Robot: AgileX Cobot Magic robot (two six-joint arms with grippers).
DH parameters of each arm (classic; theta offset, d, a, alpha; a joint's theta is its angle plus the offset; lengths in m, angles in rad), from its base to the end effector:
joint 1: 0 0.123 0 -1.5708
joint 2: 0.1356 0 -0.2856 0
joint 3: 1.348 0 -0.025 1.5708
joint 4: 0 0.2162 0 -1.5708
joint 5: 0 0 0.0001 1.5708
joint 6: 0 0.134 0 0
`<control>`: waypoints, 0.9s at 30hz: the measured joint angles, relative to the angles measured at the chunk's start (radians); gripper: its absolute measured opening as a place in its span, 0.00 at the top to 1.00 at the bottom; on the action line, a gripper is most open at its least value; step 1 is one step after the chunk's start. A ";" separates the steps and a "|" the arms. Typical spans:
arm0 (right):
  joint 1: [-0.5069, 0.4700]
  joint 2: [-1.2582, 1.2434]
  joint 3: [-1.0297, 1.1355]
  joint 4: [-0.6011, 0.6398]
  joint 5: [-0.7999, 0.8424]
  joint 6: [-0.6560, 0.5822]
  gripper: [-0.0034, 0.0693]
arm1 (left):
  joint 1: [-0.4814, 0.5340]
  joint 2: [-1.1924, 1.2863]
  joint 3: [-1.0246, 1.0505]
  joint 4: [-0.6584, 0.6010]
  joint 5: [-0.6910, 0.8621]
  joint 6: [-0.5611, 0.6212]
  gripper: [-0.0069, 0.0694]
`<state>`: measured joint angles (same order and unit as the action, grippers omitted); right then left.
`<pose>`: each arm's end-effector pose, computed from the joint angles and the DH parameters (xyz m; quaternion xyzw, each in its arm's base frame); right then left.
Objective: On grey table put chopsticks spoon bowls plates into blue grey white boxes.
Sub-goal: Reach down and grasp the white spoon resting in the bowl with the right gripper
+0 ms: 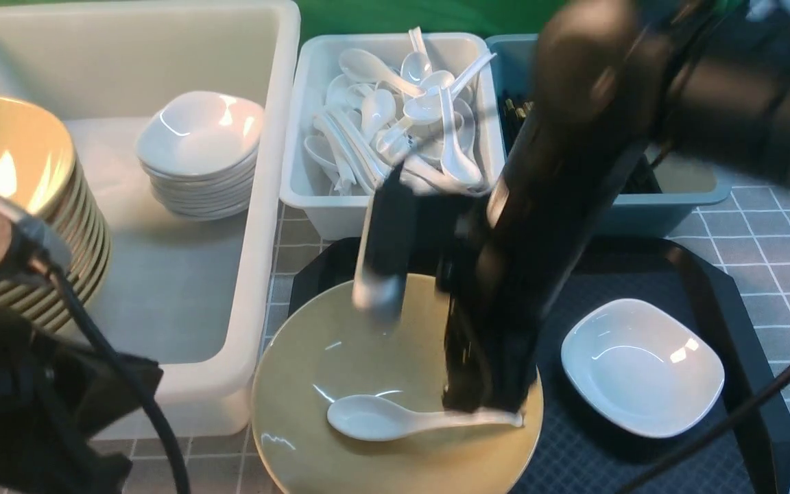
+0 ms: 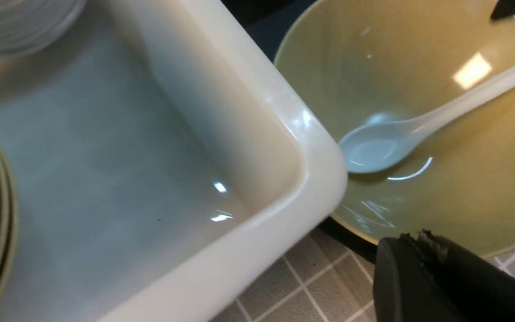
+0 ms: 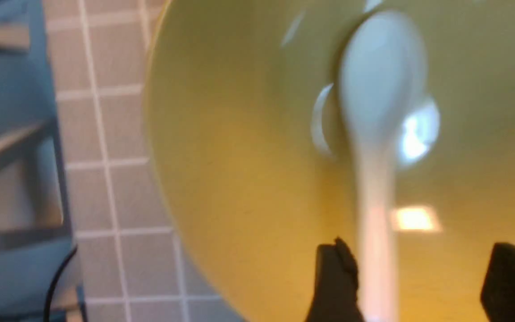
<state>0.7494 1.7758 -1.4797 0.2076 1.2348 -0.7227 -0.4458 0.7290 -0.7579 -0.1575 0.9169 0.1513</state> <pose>0.2235 0.2436 0.2415 -0.6457 0.7544 0.1006 0.0618 0.1007 -0.0666 0.2952 0.2518 0.8892 -0.1300 0.3592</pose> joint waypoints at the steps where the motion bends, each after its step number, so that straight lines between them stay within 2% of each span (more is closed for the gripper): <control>1: 0.022 0.015 0.012 -0.019 0.000 0.010 0.33 | 0.000 -0.001 0.004 -0.007 -0.001 -0.001 0.92; 6: 0.089 0.102 0.023 -0.122 -0.049 0.089 0.33 | 0.000 -0.002 0.005 -0.020 0.000 -0.001 0.92; 13: 0.091 0.175 0.021 -0.174 -0.162 0.143 0.33 | 0.000 -0.006 0.005 -0.023 0.020 0.020 0.92; 15: 0.091 0.194 0.022 -0.208 -0.173 0.160 0.36 | 0.000 -0.006 0.009 -0.024 0.022 0.023 0.92; 18: 0.090 0.198 0.021 -0.224 -0.175 0.178 0.45 | 0.000 -0.006 0.015 -0.024 0.022 0.023 0.92; 21: 0.090 0.198 0.010 -0.232 -0.170 0.180 0.65 | 0.000 -0.006 0.016 -0.024 0.018 0.023 0.92; 22: 0.090 0.198 -0.001 -0.239 -0.160 0.181 0.75 | 0.000 -0.006 0.016 -0.024 0.009 0.023 0.92; 23: 0.090 0.198 -0.003 -0.239 -0.159 0.181 0.76 | 0.000 -0.006 0.016 -0.024 0.009 0.023 0.92; 24: 0.090 0.198 -0.020 -0.242 -0.146 0.186 0.84 | 0.000 -0.006 0.016 -0.024 -0.002 0.023 0.92; 27: 0.090 0.198 -0.073 -0.244 -0.094 0.206 0.90 | 0.000 -0.006 0.016 -0.024 -0.024 0.026 0.92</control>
<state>0.8399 1.9738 -1.5531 -0.0361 1.1412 -0.5167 -0.4458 0.7233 -0.7423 -0.1818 0.8925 0.1769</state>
